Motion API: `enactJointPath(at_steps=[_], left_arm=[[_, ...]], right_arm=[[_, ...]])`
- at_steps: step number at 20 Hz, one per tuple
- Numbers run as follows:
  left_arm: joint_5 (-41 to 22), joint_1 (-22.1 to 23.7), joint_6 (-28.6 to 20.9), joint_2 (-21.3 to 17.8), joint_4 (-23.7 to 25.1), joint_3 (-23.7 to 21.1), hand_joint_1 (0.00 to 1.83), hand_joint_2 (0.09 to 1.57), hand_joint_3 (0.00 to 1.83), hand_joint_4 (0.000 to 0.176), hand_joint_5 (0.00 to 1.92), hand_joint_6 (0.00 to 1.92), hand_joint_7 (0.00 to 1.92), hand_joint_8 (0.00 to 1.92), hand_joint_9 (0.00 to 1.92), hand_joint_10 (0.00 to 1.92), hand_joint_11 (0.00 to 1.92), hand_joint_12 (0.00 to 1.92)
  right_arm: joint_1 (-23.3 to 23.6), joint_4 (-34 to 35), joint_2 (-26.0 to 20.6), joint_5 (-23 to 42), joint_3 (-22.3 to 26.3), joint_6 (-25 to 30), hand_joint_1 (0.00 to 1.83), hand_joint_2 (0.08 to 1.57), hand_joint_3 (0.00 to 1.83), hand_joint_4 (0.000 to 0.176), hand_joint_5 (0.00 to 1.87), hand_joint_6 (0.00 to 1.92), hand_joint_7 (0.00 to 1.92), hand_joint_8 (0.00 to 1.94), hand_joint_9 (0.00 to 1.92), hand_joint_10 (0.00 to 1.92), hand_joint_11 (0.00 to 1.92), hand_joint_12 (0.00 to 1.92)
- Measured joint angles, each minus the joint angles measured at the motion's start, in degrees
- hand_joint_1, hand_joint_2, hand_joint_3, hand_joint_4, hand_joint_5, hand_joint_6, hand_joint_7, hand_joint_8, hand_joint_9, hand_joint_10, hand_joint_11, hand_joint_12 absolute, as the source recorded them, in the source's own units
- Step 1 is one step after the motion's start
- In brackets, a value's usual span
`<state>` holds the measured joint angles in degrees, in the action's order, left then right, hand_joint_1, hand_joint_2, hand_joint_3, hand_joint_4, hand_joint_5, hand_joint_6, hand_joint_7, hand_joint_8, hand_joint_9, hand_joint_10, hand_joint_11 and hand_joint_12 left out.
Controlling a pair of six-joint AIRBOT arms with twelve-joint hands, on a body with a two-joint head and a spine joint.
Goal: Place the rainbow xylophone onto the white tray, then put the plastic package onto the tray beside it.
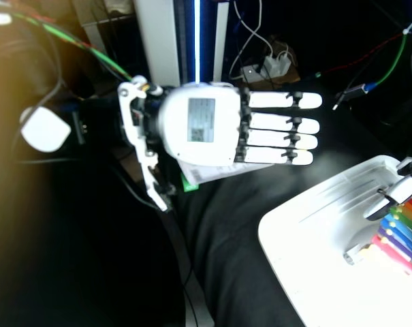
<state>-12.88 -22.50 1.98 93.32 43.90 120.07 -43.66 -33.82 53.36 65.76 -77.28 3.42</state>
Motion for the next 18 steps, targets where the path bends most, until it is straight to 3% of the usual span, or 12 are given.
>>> enactJointPath(at_steps=[3,5,6,8,9,10,11,12,13,14,18], left_arm=[[1.0,-0.1,0.0,0.1,-0.1,0.2,1.18,0.9,0.0,0.0,0.23,0.0,0.33,0.0,0.31,0.0,0.26,0.03],[1.1,-0.1,0.0,0.1,-0.2,0.6,1.16,0.87,0.0,0.0,0.2,0.0,0.25,0.0,0.25,0.0,0.22,0.01],[1.1,-0.1,0.0,0.1,0.0,0.6,1.15,0.85,0.0,0.0,0.18,0.0,0.22,0.0,0.22,0.0,0.22,0.01],[1.1,-0.1,0.0,0.2,0.2,0.6,1.14,0.83,0.0,0.0,0.18,0.0,0.21,0.0,0.2,0.0,0.21,0.01],[1.1,-0.1,0.0,0.2,0.2,0.6,1.09,0.81,0.0,0.008,0.15,0.0,0.17,0.0,0.18,0.0,0.21,0.0],[1.1,-0.1,0.0,0.2,0.2,0.6,1.05,0.81,0.0,0.044,0.15,0.0,0.17,0.0,0.18,0.0,0.21,0.0],[1.1,-0.1,0.0,0.2,0.2,0.6,1.04,0.81,0.0,0.062,0.14,0.0,0.16,0.0,0.17,0.0,0.2,0.0],[1.1,-0.1,0.0,0.2,0.2,0.5,1.01,0.8,0.0,0.101,0.13,0.0,0.14,0.0,0.14,0.0,0.16,0.0],[1.0,0.0,-0.1,0.2,0.2,0.5,0.98,0.79,0.0,0.125,0.12,0.0,0.12,0.0,0.12,0.0,0.14,0.0],[1.0,0.0,0.0,0.0,0.2,0.1,0.96,0.77,0.0,0.133,0.11,0.0,0.1,0.0,0.08,0.0,0.09,0.0],[-1.8,1.7,-0.1,-2.9,0.6,-4.7,0.93,0.74,0.0,0.122,0.0,0.0,0.03,0.0,0.05,0.0,0.07,0.0]], right_arm=[[0.6,-0.2,0.0,0.2,0.0,0.0,0.7,0.81,0.0,0.094,0.07,0.0,0.16,0.0,0.14,0.0,0.19,0.04],[0.7,-0.3,0.0,0.2,0.0,0.1,0.72,0.81,0.0,0.087,0.07,0.0,0.16,0.0,0.14,0.0,0.18,0.03],[0.7,-0.4,0.0,0.1,0.0,0.0,0.73,0.82,0.01,0.075,0.07,0.0,0.16,0.0,0.16,0.01,0.21,0.04],[0.8,-0.3,0.1,0.0,0.0,0.1,0.73,0.82,0.0,0.073,0.07,0.0,0.17,0.01,0.17,0.01,0.22,0.05],[0.8,-0.3,0.1,0.1,0.0,0.1,0.73,0.83,0.01,0.066,0.08,0.0,0.17,0.0,0.16,0.01,0.2,0.04],[0.8,-0.4,0.1,0.0,0.0,0.1,0.72,0.82,0.0,0.075,0.07,0.0,0.16,0.0,0.15,0.0,0.2,0.04],[0.8,-0.4,0.1,0.0,0.0,0.1,0.72,0.82,0.0,0.072,0.07,0.0,0.16,0.0,0.15,0.0,0.2,0.04],[0.8,-0.3,0.1,0.0,0.0,0.1,0.73,0.82,0.0,0.072,0.07,0.0,0.16,0.0,0.14,0.0,0.19,0.03],[1.0,-0.5,0.1,0.0,0.0,0.1,0.73,0.82,0.0,0.066,0.07,0.0,0.16,0.0,0.13,0.0,0.19,0.03],[1.0,-0.4,0.1,0.1,0.0,0.1,0.72,0.81,0.0,0.07,0.07,0.0,0.14,0.0,0.11,0.0,0.16,0.02],[1.0,-0.4,0.1,0.0,0.0,0.9,0.73,0.79,0.0,0.072,0.06,0.0,0.09,0.0,0.06,0.0,0.09,0.0]])
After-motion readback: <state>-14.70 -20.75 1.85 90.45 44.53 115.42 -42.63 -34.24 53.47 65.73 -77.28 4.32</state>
